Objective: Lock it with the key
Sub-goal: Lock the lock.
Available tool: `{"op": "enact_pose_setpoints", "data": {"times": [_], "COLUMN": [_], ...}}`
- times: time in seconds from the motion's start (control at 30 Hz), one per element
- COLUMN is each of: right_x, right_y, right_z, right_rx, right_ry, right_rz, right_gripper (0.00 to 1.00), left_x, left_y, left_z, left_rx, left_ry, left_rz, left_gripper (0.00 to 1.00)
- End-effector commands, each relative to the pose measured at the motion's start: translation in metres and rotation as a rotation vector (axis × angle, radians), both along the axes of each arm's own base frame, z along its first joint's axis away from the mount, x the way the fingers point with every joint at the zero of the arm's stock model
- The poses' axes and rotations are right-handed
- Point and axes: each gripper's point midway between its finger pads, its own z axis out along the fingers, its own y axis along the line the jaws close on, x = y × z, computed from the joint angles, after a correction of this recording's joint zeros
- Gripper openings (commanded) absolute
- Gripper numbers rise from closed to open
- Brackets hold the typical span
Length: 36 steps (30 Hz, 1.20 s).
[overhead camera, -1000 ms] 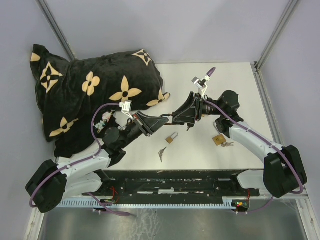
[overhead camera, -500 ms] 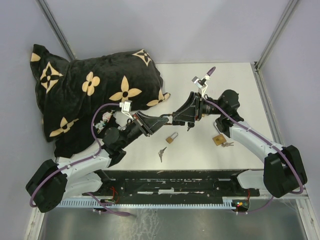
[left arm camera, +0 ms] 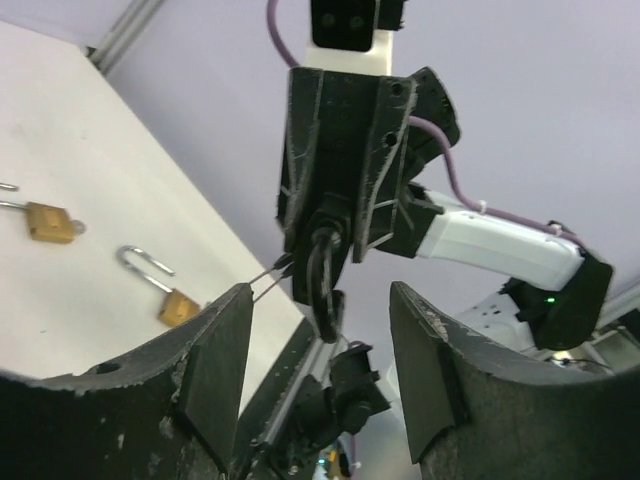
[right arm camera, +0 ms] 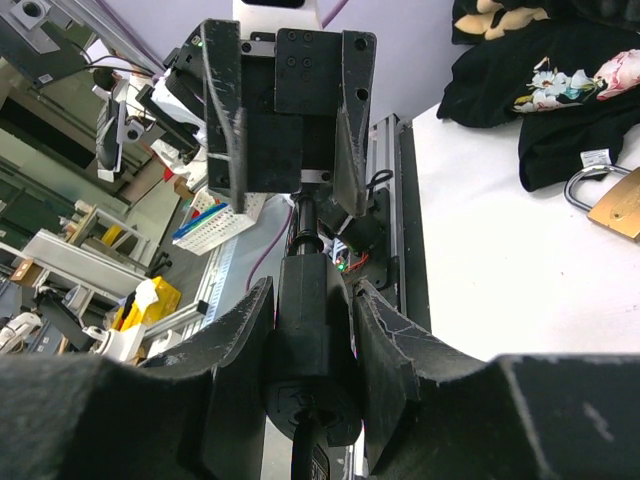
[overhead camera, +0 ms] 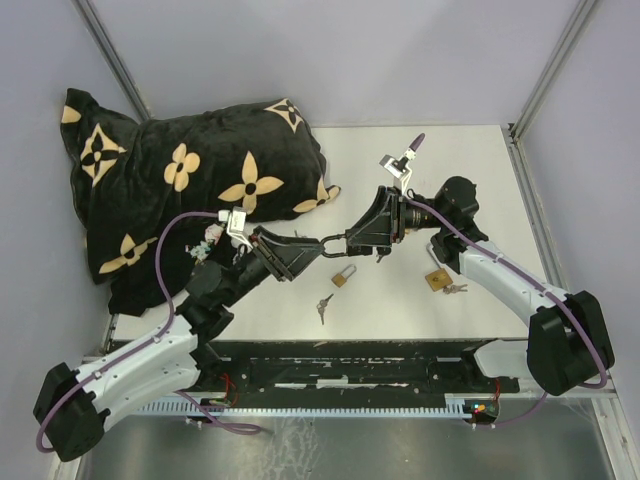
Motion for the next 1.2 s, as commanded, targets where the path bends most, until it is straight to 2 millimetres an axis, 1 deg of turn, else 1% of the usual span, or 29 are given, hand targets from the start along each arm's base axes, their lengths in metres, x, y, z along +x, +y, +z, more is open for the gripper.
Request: {"op": "enact_pose_setpoints", "data": {"times": [0.0,0.17,0.23,0.33,0.37,0.43,0.57,0.7,0.77,0.87,1.17], "right_x": [-0.003,-0.003,-0.003,-0.004,-0.004,-0.005,-0.007,-0.008,-0.008,-0.009,-0.014], "right_y": [-0.003,-0.003,-0.003,-0.003,-0.003,-0.003,-0.002,-0.002,-0.001,-0.001,0.003], "right_z": [0.04,0.038,0.038,0.037,0.037,0.038,0.038,0.037,0.037,0.037,0.036], "right_rx": [0.068,0.064,0.063,0.06,0.059,0.059,0.058,0.057,0.056,0.056,0.052], "right_ry": [-0.13,-0.124,-0.126,-0.128,-0.128,-0.131,-0.131,-0.13,-0.128,-0.128,-0.124], "right_rz": [0.005,0.009,0.011,0.016,0.017,0.022,0.029,0.036,0.036,0.04,0.072], "right_gripper": [0.02,0.02,0.02,0.02,0.02,0.02,0.02,0.02,0.02,0.02,0.02], "left_x": [0.006,0.001,0.001,0.001,0.001,0.003,0.001,-0.004,-0.006,-0.008,-0.009], "left_y": [0.004,-0.007,-0.01,-0.012,-0.012,-0.013,-0.014,-0.018,-0.022,-0.026,-0.029], "left_z": [-0.012,-0.01,-0.008,-0.001,0.0,0.001,0.004,0.007,0.008,0.008,0.006], "left_rx": [0.125,0.182,0.194,0.183,0.183,0.197,0.213,0.216,0.22,0.22,0.265], "left_ry": [-0.037,-0.074,-0.08,-0.099,-0.105,-0.109,-0.133,-0.161,-0.171,-0.185,-0.266], "left_rz": [0.058,-0.007,-0.024,-0.029,-0.029,-0.028,-0.04,-0.079,-0.105,-0.131,-0.141], "left_gripper": [0.58,0.47,0.44,0.44,0.42,0.33,0.29,0.13,0.08,0.03,0.03]}}
